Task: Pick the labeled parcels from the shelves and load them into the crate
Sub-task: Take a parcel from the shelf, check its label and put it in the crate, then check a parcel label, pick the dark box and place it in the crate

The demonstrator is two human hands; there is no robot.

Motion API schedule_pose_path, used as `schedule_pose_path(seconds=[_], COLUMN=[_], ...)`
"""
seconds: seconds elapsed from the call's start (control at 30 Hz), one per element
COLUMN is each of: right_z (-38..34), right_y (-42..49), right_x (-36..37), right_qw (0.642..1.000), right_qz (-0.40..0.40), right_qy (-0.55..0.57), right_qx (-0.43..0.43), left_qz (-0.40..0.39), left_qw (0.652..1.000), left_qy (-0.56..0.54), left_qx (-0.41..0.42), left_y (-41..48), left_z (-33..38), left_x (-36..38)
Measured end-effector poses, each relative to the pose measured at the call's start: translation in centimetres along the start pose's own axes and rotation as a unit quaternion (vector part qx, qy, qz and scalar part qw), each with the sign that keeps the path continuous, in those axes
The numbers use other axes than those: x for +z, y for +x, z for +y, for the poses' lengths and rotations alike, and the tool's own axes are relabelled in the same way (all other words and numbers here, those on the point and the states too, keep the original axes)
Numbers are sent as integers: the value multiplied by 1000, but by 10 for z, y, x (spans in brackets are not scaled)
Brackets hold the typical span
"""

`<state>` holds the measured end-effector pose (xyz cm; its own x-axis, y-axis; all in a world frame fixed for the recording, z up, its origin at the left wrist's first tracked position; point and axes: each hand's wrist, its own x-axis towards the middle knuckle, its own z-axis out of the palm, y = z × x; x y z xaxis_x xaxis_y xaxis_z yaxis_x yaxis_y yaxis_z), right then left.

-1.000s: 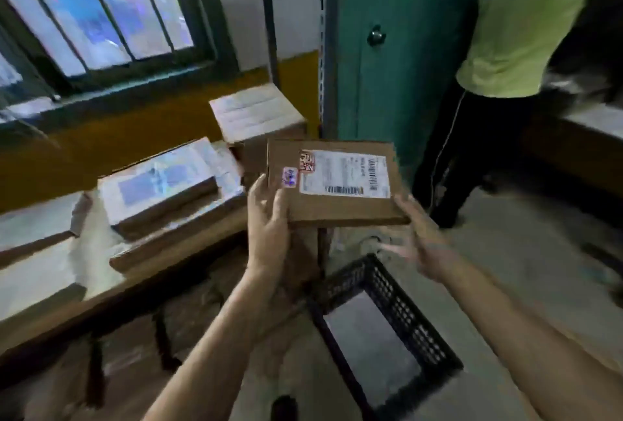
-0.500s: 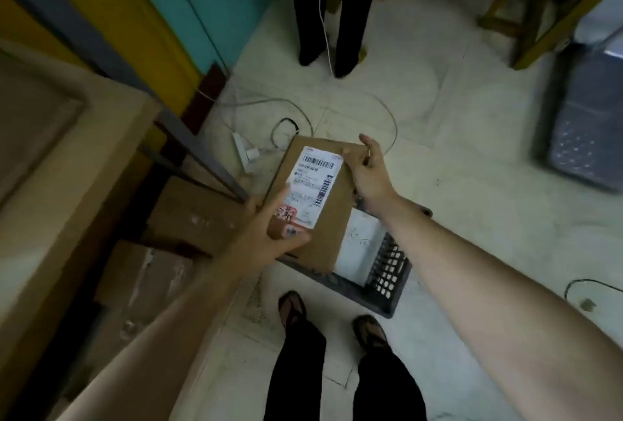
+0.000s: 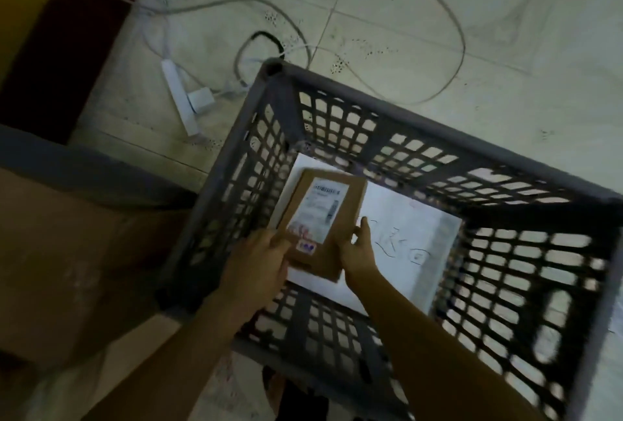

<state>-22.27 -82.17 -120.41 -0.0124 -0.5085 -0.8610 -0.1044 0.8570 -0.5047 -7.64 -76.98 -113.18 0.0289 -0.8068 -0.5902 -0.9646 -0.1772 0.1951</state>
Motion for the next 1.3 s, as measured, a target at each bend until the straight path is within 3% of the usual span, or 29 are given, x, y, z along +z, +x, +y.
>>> schedule_pose_path(seconds=[0.13, 0.23, 0.3, 0.4, 0.5, 0.6, 0.73, 0.9, 1.03, 1.1, 1.17, 1.23, 1.3], right_z=[2, 7, 11, 8, -9, -35, -90, -200, -297, -335, -369, -395, -414], right_y=[58, 75, 74, 61, 22, -37, -154, -338, -498, -577, -657, -739, -816], right_x=[49, 64, 54, 20, -13, -36, -65, -97, -108, -110, -110, -106, -101], right_qw=[1000, 996, 979, 924, 847, 780, 730, 637, 563, 496, 421, 348, 280], right_qz=[7, 32, 42, 31, -13, -57, -76, -86, -105, -132, -153, -174, -189], right_qy=[7, -74, -190, -369, -507, -575, -591, -574, -514, -508, -502, -479, -432], right_qx=[-28, -40, -64, -89, -160, -239, -336, -507, -639, -692, -739, -787, -836], left_qz=[-65, -98, -111, -96, -72, -50, -2, 110, 269, 402, 533, 598, 626], left_qw=[994, 988, 987, 993, 997, 999, 997, 984, 958, 912, 842, 797, 775], left_qy=[84, 117, 116, 72, 36, 5, -71, -137, -64, -14, -5, -6, 29], left_qx=[-3, -16, -23, -17, -6, -13, -15, -21, -74, -86, -83, -80, -86], left_y=[47, 68, 71, 59, 30, -8, -88, -224, -347, -420, -497, -574, -648], left_z=[-21, -27, -29, -26, -17, 0, 43, 105, 147, 171, 198, 222, 239], left_x=[17, 25, 28, 22, 3, -28, -101, -242, -382, -450, -511, -562, -602])
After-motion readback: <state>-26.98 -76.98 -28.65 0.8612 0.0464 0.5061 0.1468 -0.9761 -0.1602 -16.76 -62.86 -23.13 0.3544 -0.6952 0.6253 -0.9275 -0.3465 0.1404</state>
